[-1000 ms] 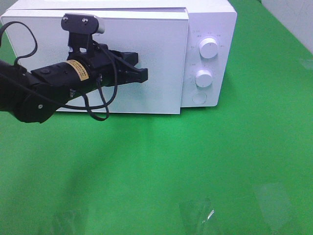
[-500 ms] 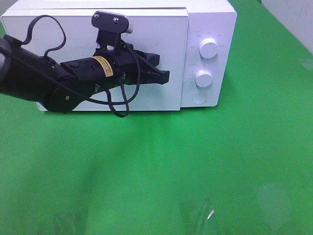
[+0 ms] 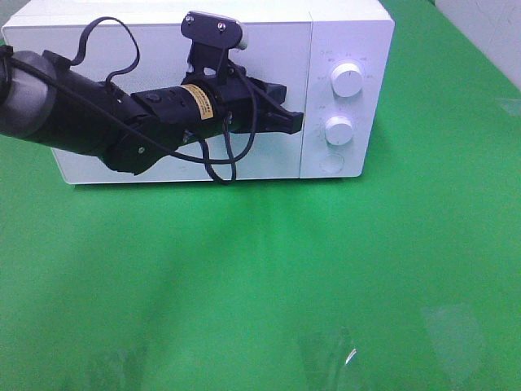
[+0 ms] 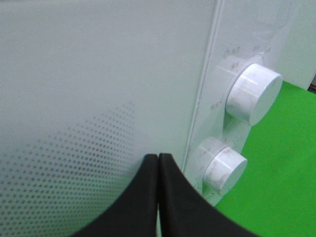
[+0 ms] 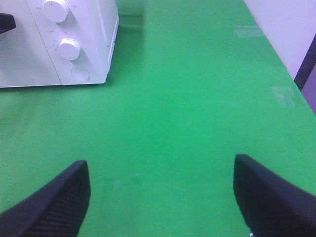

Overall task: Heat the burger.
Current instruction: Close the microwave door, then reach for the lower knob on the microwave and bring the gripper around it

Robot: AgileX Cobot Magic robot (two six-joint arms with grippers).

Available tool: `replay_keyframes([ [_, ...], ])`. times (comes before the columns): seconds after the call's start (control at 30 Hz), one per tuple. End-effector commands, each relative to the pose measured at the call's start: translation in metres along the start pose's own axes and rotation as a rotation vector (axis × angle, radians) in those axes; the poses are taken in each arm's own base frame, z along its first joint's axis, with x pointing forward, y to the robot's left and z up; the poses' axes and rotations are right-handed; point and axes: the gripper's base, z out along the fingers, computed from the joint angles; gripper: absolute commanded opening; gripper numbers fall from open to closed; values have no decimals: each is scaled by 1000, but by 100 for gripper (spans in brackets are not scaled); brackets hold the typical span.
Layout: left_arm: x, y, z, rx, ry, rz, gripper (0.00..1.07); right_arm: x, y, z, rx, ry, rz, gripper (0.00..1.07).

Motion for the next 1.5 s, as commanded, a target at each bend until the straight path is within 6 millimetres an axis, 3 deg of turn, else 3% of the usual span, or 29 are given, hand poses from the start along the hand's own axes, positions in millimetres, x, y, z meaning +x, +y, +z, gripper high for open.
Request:
replay_keyframes([
  [0.03,-14,9,0,-37,-46,-89,0,1,0,-4,5,-39,6,76],
  [0.23,-12,-7,-13,-14,32,-69,0,1,0,-4,5,-39,6,76],
  [0.27,-10,-12,-23,-15,81,-67,2,1,0,-4,5,-39,6,76],
  [0.3,-8,-17,-35,-14,130,-60,17,1,0,-4,5,-39,6,76],
  [0.33,-8,-17,-35,-14,130,-60,17,1,0,-4,5,-39,6,76],
  [0.37,-7,-22,-46,-13,164,-56,38,1,0,-4,5,-39,6,76],
  [0.4,-7,-22,-46,-13,164,-56,38,1,0,-4,5,-39,6,76],
  [0.43,-7,-26,-58,-10,191,-54,62,1,0,-4,5,-39,6,76],
  [0.47,-7,-26,-58,-10,191,-54,62,1,0,-4,5,-39,6,76],
  [0.5,-7,-28,-64,-9,205,-52,72,1,0,-4,5,-39,6,76],
  [0.53,-6,-31,-78,-13,243,-51,92,1,0,-4,5,-39,6,76],
  [0.57,-6,-31,-78,-13,243,-51,92,1,0,-4,5,-39,6,76],
  [0.6,-3,-33,-90,-25,302,-52,101,1,0,-4,5,-39,6,76],
  [0.7,-2,-32,-98,-38,344,-50,102,1,0,-4,5,-39,6,76],
  [0.77,-4,-29,-125,-98,523,-39,102,1,0,-4,5,-39,6,76],
  [0.83,-8,-28,-137,-123,589,-37,102,1,0,-4,5,-39,6,76],
  [1.03,-21,-26,-165,-165,690,-17,102,1,0,-4,5,-39,6,76],
  [1.07,-23,-26,-178,-193,759,-39,102,1,0,-4,5,-39,6,76],
  [1.17,-26,-22,-187,-221,785,-75,102,1,0,-4,5,-39,6,76],
  [1.23,-28,-12,-193,-265,804,-146,102,1,0,-4,5,-39,6,76],
  [1.27,-30,4,-201,-321,829,-224,101,1,0,-4,5,-39,6,76],
  [1.3,-30,4,-201,-321,829,-224,101,1,0,-4,5,-39,6,76],
  [1.37,-29,28,-217,-398,887,-326,101,1,0,-4,5,-39,6,76],
  [1.4,-29,28,-217,-398,887,-326,101,1,0,-4,5,-39,6,76],
  [1.5,-32,60,-243,-487,914,-435,101,1,0,-4,5,-39,6,76],
])
